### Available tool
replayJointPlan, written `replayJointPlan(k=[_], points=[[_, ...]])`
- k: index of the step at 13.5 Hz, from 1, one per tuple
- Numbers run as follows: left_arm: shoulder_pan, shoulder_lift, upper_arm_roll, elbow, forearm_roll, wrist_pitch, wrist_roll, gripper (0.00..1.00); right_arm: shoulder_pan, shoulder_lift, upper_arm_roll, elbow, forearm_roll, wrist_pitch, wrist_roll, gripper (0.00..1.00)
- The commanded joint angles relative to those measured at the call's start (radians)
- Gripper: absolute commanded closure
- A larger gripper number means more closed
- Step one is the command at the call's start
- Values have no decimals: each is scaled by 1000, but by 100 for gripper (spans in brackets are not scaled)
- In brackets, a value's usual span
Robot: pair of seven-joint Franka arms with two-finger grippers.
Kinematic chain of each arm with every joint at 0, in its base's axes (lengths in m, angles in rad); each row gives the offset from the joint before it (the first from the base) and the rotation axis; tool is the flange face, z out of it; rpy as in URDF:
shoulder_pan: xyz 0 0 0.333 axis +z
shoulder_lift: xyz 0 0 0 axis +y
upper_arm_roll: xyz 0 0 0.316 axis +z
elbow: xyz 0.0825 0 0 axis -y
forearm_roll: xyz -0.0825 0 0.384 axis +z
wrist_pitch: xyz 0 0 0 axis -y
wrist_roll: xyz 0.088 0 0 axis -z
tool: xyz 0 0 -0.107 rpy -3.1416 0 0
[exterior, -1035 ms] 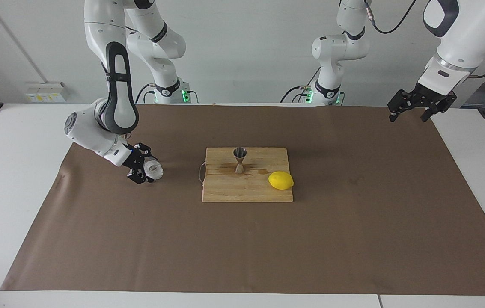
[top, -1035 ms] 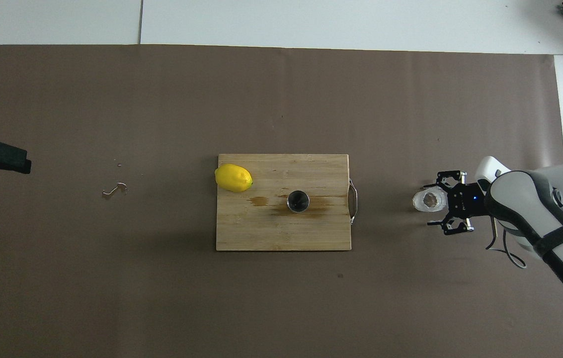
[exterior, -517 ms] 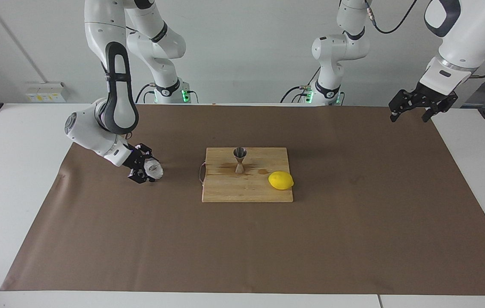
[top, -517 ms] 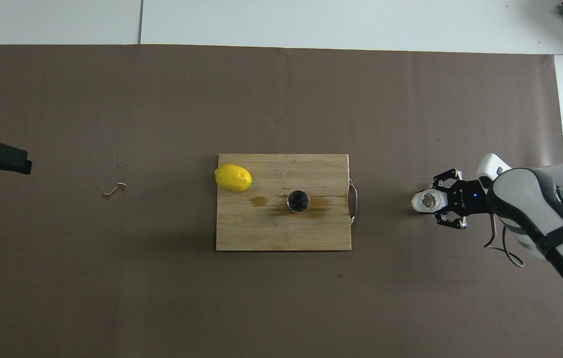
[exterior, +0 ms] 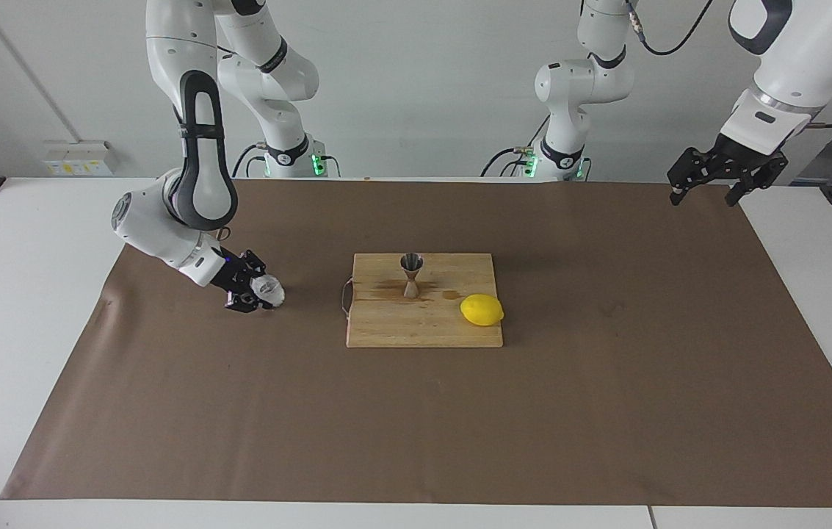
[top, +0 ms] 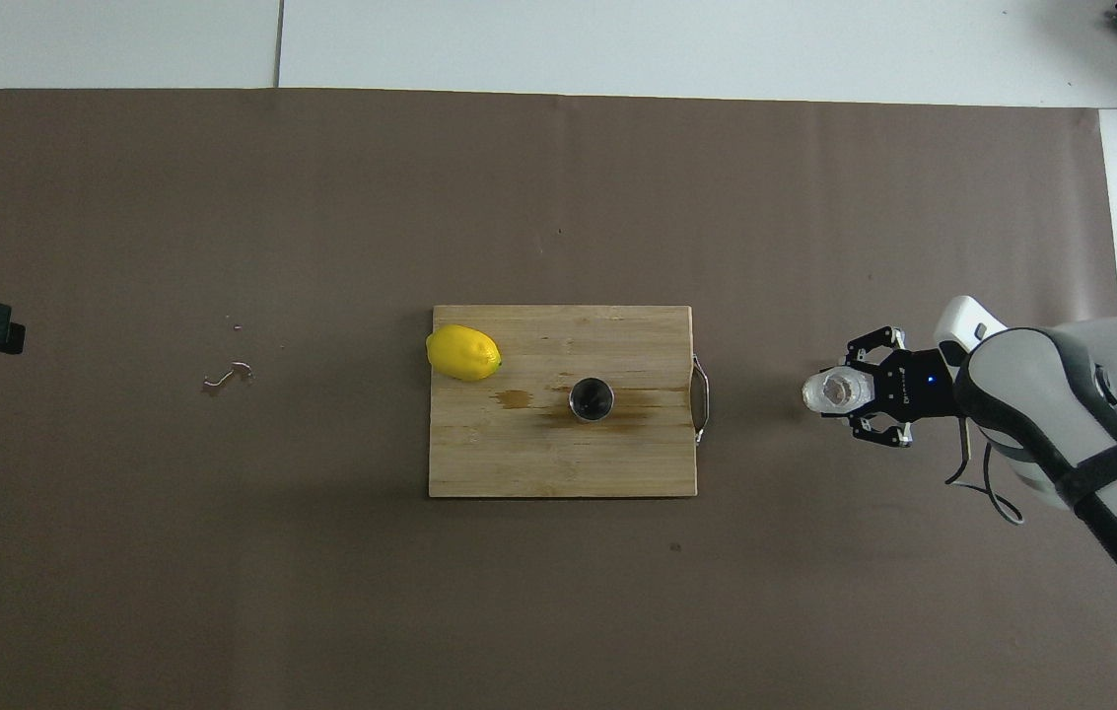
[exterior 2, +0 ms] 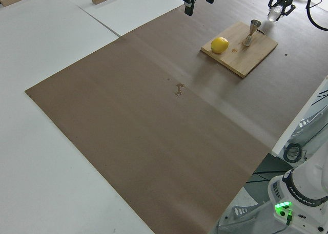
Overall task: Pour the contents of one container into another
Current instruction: 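Lift the white cup and carry it above the steel cup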
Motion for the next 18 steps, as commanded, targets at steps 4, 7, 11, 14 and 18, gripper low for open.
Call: replayJointPlan(k=[4, 7, 11, 14, 18], points=[[8, -4, -2, 14, -16, -28, 13, 0, 104, -44, 12, 49, 23, 11, 205, 94], [8, -7, -6, 13, -16, -31, 15, 0, 167, -46, 12, 86, 7, 28, 327, 94], [7, -10, -2, 36, -14, -68, 18, 0, 264, -48, 12, 148, -153, 51, 562, 94], [-4, -18, -11, 36, -14, -73, 18, 0, 344, -40, 12, 201, -278, 51, 762, 94], [-4, 5, -17, 34, -13, -54, 15, 0, 426, -28, 13, 264, -430, 36, 975, 94]])
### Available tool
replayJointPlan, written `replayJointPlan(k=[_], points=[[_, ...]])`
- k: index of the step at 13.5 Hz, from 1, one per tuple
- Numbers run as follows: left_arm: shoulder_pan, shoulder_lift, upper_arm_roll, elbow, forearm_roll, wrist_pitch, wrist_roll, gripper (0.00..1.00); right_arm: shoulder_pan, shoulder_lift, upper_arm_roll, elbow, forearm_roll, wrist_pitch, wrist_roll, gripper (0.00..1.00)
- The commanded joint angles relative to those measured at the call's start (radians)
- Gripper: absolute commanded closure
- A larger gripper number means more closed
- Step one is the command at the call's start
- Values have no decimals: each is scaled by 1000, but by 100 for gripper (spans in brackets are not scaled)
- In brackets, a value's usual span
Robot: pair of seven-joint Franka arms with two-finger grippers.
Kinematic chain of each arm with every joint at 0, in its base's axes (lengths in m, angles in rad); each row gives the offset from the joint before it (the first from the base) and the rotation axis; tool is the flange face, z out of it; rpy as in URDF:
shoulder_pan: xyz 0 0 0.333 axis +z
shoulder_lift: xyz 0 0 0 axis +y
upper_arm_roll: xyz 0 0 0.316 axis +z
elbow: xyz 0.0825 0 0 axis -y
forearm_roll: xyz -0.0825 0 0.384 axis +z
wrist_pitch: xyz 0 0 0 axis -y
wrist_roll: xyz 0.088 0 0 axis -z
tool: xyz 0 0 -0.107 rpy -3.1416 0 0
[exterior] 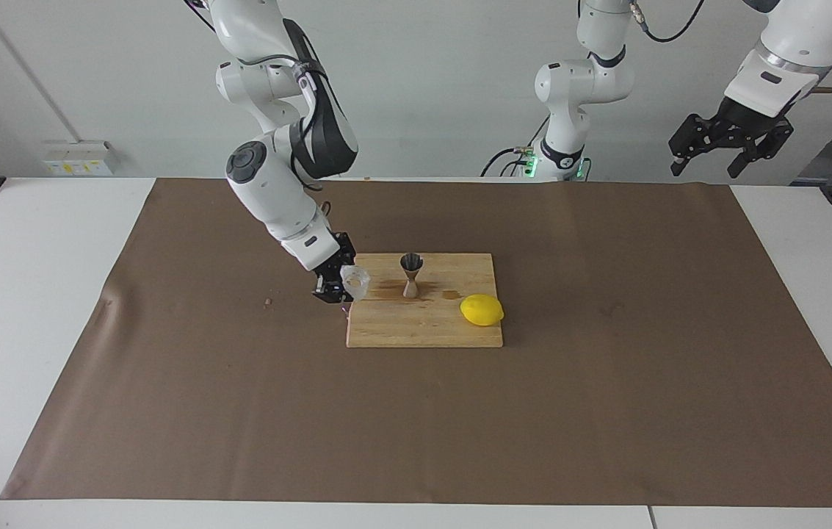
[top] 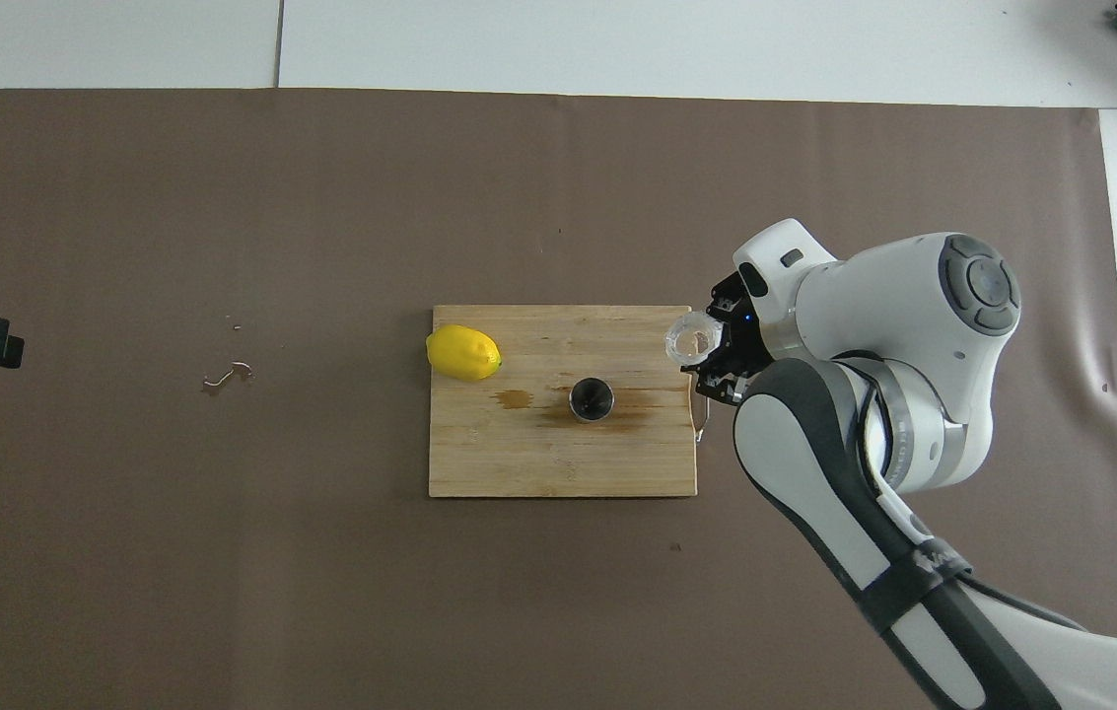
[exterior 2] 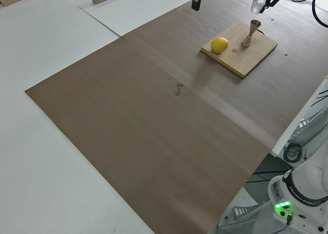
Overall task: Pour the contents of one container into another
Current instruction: 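Lift the white cup and carry it above the steel cup, then tilt the white cup over the steel cup with the right gripper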
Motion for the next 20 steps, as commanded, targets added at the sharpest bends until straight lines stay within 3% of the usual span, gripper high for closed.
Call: replayJointPlan(k=[1, 3, 7, 14, 20], points=[[-3, 25, 4, 6, -9, 15, 12, 0, 67, 13, 4, 39, -141, -10, 149, 94], [-3, 37, 4, 5, -12, 49, 12, 0, 111, 13, 4, 44, -253, -13, 265, 94], [-1, 39, 5, 0, -12, 49, 12, 0, 154, 13, 4, 53, -330, -19, 295, 94], [0, 44, 5, -2, -7, 50, 12, 0, 233, 9, 4, 102, -540, -157, 411, 94], [7, 44, 5, -2, -10, 50, 11, 0, 275, 0, 5, 104, -692, -177, 535, 94]])
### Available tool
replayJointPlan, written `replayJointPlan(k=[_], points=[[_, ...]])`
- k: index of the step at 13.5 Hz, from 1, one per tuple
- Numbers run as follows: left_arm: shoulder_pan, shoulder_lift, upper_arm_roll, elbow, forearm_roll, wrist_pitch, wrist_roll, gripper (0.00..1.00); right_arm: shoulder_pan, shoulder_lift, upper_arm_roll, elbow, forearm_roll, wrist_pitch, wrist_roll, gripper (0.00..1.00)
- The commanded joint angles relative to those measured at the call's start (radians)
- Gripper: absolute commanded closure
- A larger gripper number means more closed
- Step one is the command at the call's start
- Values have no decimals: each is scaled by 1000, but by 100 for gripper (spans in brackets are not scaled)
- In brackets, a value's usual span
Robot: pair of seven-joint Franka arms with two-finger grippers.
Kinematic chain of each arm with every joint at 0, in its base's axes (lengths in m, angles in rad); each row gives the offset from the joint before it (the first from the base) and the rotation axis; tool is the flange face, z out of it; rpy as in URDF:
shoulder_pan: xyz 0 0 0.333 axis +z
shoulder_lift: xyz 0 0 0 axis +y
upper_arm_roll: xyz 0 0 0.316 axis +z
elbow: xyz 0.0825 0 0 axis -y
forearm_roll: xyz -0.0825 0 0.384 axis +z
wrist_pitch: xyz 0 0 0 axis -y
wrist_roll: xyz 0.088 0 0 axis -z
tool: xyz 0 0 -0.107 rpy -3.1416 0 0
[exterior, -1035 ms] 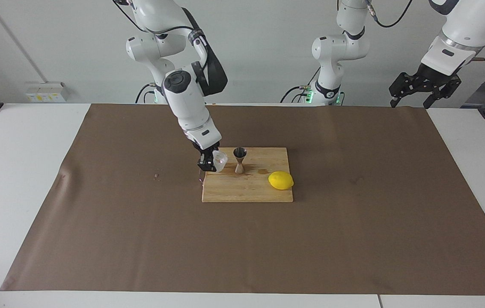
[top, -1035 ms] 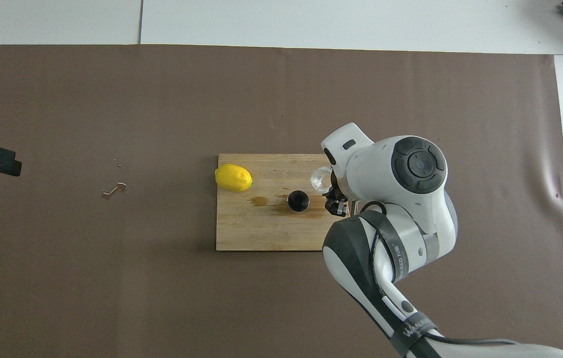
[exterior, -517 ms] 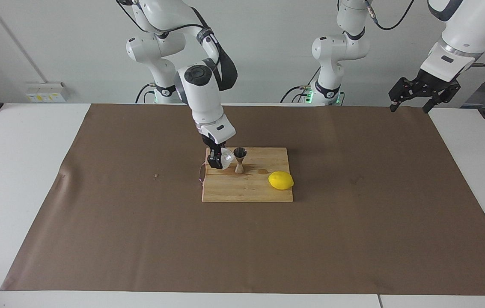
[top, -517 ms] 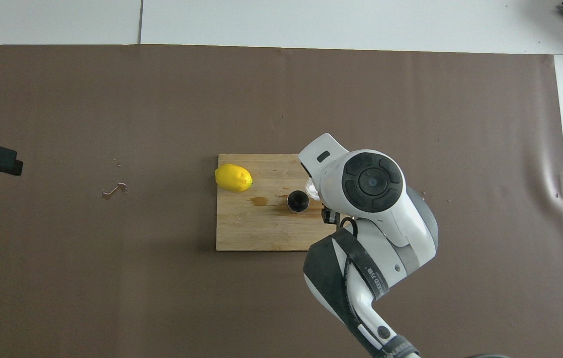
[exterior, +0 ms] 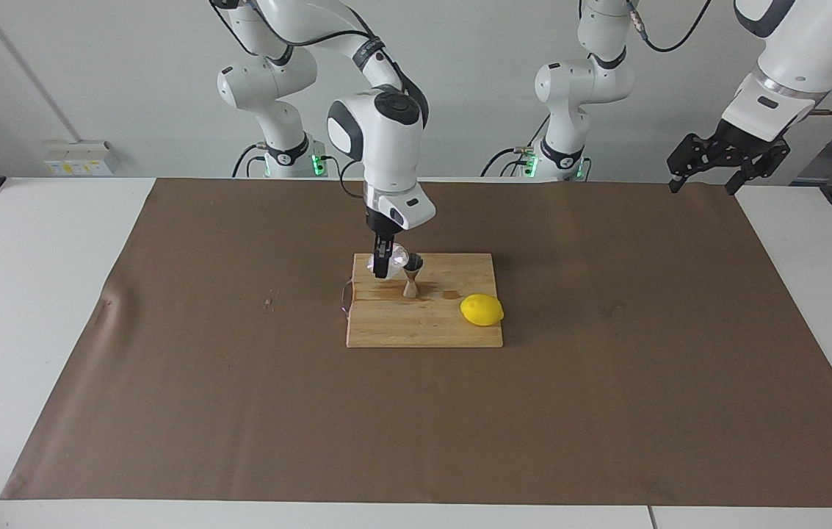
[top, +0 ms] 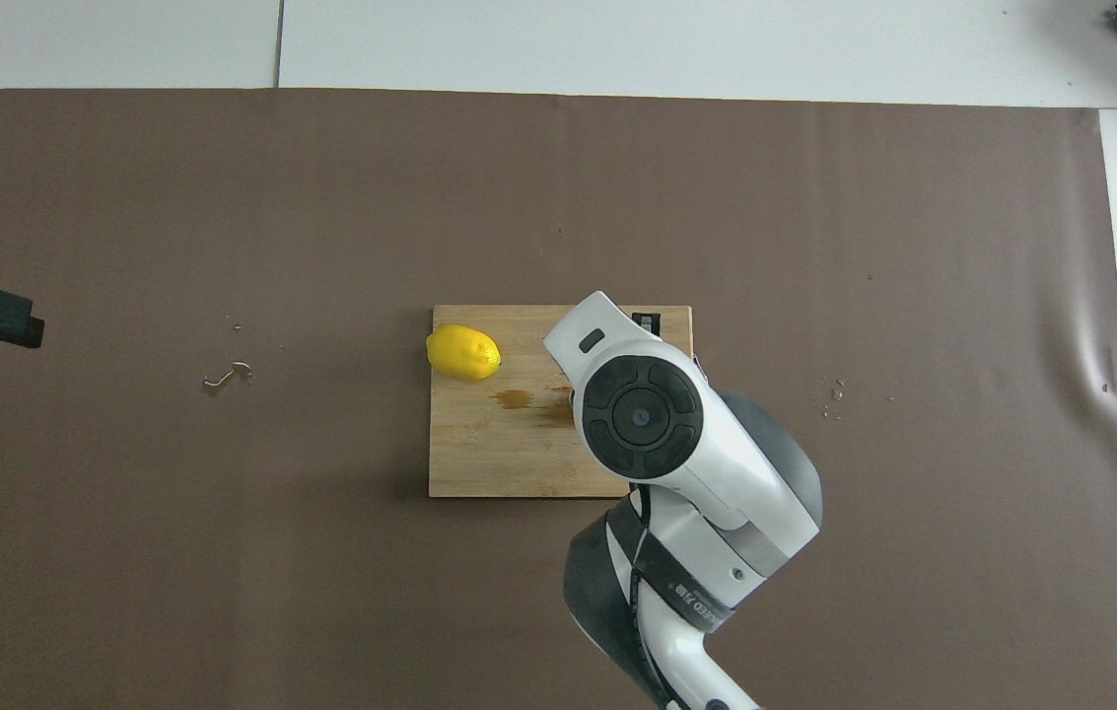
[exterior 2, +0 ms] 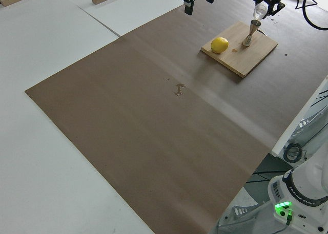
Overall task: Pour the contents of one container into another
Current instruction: 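Tilt the white cup over the steel cup with the right gripper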
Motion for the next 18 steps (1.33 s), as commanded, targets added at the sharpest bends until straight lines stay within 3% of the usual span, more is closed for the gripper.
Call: replayJointPlan(k=[1, 18], points=[[6, 1, 2, -1, -10, 12, 11, 0, 20, -2, 2, 14, -78, -27, 79, 95], [3, 4, 2, -7, -5, 24, 2, 0, 88, 10, 16, 48, -270, -151, 140, 97]])
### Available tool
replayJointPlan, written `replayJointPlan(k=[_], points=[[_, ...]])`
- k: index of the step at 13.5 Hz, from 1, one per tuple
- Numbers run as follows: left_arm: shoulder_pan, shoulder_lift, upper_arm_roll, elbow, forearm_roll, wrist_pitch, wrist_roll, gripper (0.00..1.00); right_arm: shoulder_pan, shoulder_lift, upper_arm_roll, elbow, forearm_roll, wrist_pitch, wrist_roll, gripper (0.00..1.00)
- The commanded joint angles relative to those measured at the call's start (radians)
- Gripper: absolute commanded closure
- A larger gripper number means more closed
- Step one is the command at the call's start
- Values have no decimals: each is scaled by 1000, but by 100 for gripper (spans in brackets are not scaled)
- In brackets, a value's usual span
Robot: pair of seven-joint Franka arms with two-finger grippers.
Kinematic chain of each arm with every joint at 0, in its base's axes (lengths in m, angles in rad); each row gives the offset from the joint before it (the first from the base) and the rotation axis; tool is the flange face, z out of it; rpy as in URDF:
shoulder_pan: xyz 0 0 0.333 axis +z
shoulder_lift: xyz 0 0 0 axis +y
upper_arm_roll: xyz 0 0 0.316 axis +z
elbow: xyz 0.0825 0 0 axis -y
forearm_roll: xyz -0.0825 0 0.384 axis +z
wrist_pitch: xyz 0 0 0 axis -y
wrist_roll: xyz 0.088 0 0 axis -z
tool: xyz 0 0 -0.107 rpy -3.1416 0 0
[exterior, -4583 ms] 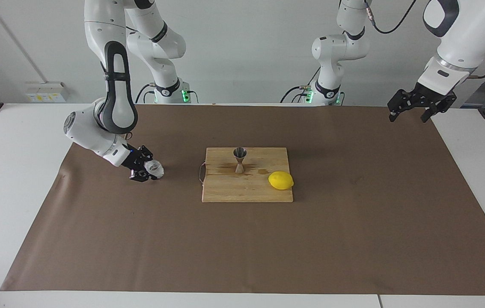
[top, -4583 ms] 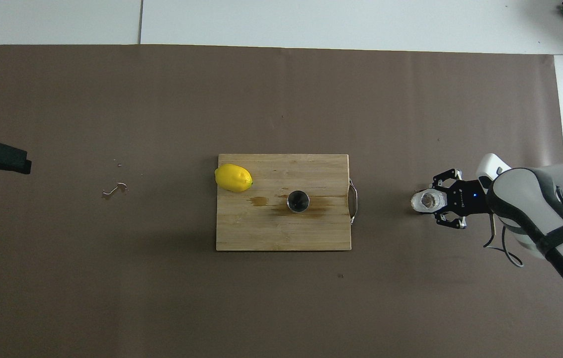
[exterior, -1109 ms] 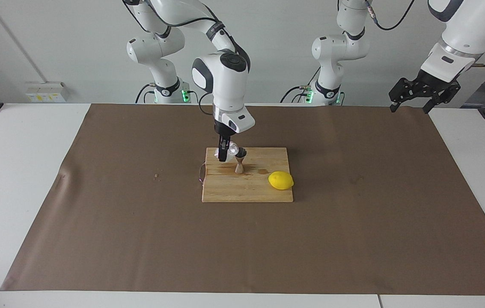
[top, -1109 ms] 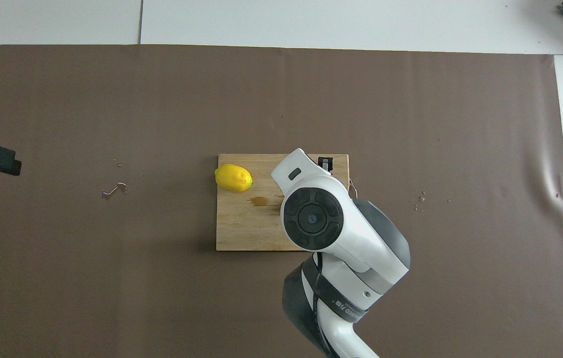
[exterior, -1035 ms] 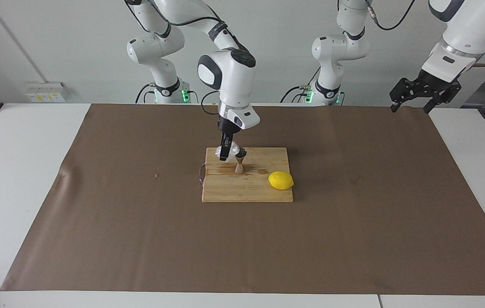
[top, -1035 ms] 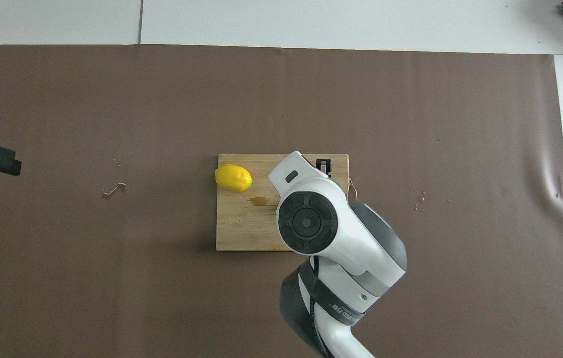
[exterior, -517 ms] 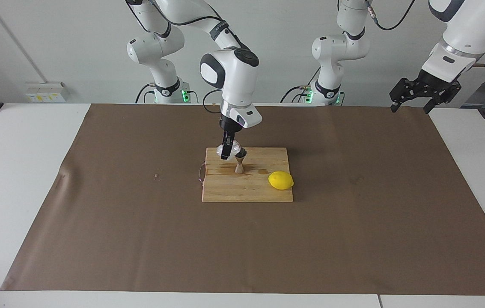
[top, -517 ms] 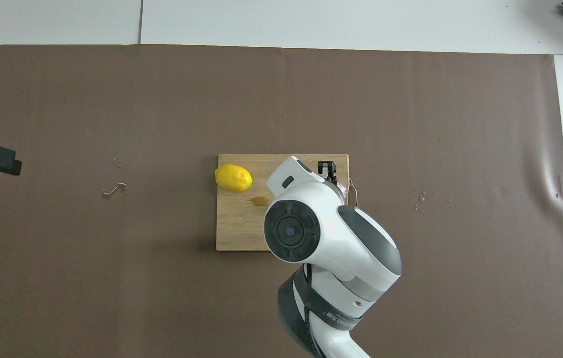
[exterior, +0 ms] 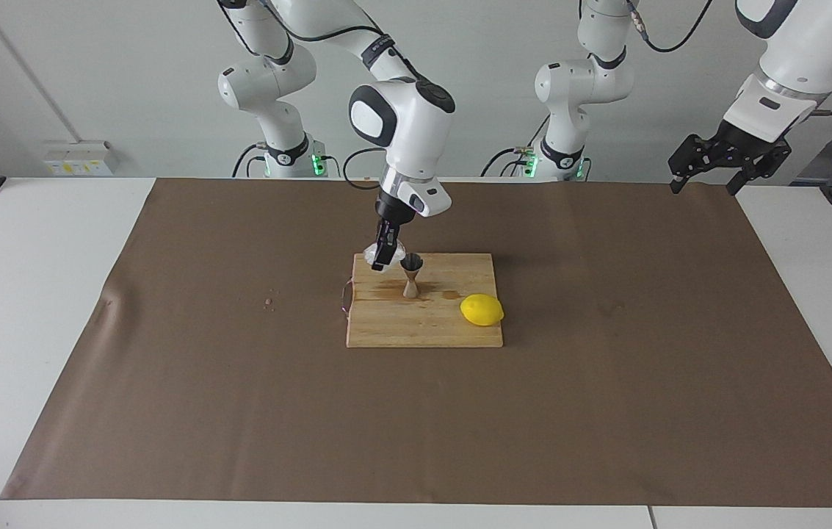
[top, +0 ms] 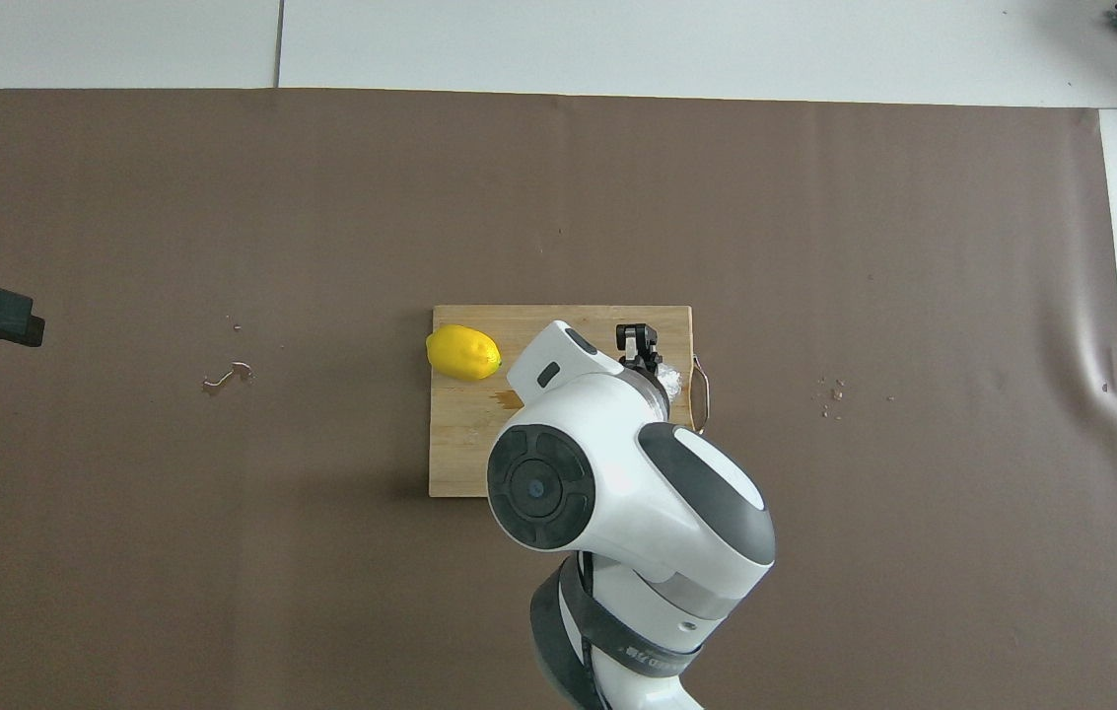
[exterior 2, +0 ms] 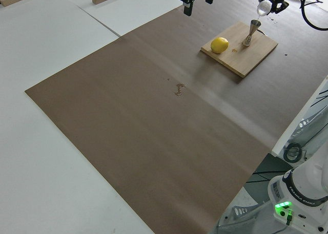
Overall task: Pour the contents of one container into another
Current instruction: 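Tilt the white cup over the steel cup with the right gripper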
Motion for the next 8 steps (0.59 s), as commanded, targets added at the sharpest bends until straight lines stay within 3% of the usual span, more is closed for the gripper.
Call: replayJointPlan(k=[1, 8], points=[[5, -1, 1, -7, -5, 25, 2, 0, 4, 10, 13, 12, -49, -21, 45, 97], [8, 6, 3, -10, -5, 25, -1, 0, 38, 45, 13, 10, -144, -48, 98, 97]])
